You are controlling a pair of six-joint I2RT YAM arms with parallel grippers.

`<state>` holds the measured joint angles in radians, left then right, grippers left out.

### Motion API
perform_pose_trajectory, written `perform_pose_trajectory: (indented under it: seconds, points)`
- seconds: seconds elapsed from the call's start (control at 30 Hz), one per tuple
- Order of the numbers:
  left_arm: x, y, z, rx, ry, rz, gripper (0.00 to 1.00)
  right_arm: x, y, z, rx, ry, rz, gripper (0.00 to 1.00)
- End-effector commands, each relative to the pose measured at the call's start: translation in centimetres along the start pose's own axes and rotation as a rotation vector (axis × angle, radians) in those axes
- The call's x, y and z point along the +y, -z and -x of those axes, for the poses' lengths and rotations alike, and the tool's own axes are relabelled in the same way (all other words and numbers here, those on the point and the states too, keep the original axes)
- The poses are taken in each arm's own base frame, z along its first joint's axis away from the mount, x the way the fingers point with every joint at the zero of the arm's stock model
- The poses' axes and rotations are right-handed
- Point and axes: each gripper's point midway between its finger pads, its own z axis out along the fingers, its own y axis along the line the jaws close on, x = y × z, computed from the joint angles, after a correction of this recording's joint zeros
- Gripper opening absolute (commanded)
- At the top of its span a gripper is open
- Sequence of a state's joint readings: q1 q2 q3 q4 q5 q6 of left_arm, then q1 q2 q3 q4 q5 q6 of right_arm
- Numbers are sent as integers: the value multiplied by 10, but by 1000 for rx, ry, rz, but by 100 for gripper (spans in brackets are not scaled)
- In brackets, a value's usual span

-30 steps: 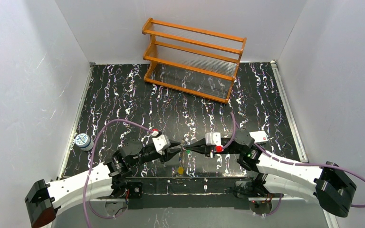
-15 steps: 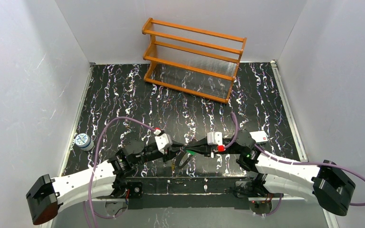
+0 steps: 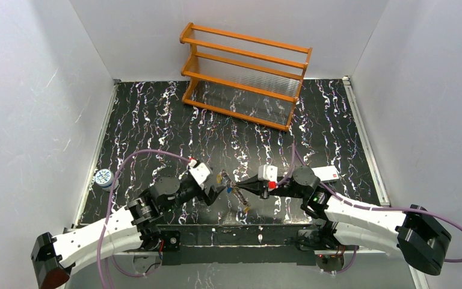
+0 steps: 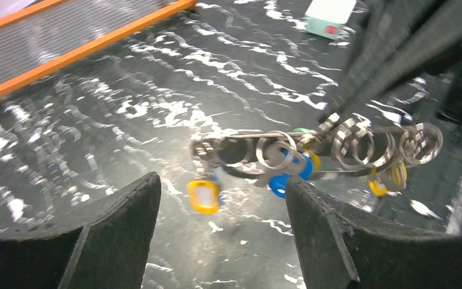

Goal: Put the keys on the keyring
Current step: Place the keyring at the center of the board.

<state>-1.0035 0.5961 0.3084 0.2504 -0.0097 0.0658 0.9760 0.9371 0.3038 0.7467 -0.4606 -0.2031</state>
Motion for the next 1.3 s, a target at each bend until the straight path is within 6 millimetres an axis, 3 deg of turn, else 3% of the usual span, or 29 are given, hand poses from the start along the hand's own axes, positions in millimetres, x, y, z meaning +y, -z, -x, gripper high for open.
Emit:
perform_pose_trajectory:
  seconds: [0.0, 0.33, 0.47, 0.67, 0.83, 1.0, 1.1, 1.27]
  points:
    - [52, 22, -5, 149, 23, 305, 76, -15, 2, -15, 99, 8, -66, 1]
    - [87, 46, -15, 194, 150, 587, 98, -25, -18, -73, 326, -61, -47, 1]
    - [90, 47, -28, 215, 172, 622, 98, -22, -34, -85, 358, -108, 12, 2]
    - [97, 42, -44, 243, 249, 624, 98, -25, -49, -93, 347, -160, 25, 27]
    - [116, 34, -55, 247, 353, 597, 98, -41, -46, -93, 293, -249, -21, 57]
    - [144, 32, -71, 255, 433, 600, 98, -78, -18, -88, 231, -341, -134, 82]
    - [170, 37, -77, 237, 469, 654, 98, -114, 19, -97, 238, -385, -307, 96]
    - [218, 56, -95, 243, 474, 812, 98, -156, 90, -112, 279, -411, -651, 99]
